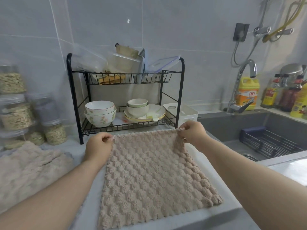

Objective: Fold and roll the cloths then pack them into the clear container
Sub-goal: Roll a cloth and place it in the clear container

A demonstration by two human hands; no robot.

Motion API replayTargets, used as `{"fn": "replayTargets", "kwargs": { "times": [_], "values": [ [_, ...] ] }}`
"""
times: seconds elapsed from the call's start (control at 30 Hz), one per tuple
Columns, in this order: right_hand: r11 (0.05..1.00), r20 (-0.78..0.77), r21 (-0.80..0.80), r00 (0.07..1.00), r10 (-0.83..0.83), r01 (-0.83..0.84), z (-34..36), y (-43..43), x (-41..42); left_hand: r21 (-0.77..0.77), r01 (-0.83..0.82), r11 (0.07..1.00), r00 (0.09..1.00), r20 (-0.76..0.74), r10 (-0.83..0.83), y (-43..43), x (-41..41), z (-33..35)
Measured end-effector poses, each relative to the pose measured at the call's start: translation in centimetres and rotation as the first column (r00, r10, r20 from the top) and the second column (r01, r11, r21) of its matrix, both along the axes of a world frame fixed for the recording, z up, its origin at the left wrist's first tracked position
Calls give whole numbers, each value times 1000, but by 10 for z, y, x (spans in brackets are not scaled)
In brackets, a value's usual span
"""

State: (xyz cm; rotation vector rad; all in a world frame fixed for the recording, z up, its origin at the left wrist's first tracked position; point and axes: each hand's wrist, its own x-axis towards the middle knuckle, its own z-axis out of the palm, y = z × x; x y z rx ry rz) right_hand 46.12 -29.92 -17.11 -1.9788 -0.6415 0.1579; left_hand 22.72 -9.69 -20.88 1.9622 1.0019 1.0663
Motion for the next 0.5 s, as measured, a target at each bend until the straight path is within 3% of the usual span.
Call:
{"fn": "replayTargets", "kwargs": {
  "times": [0.1, 0.2, 0.3, 0.5],
  "values": [
    [995, -61, 95, 997, 50, -44, 10, -20, -7, -167, 74, 983, 987, 155, -48, -21, -4, 19],
    [980, -124, 176, 985, 119, -97, 17, -43, -19, -237, 150, 960, 970, 222, -97, -34, -16, 31],
    [973, -122, 200, 982, 143, -117, 17, -65, -30, -244, 203, 948, 970, 184, -160, -47, -35, 36],
    [986, -58, 86, 987, 148, -143, 8, -108, -51, -209, 258, 943, 966, 87, -245, -67, -78, 31]
  ]
}}
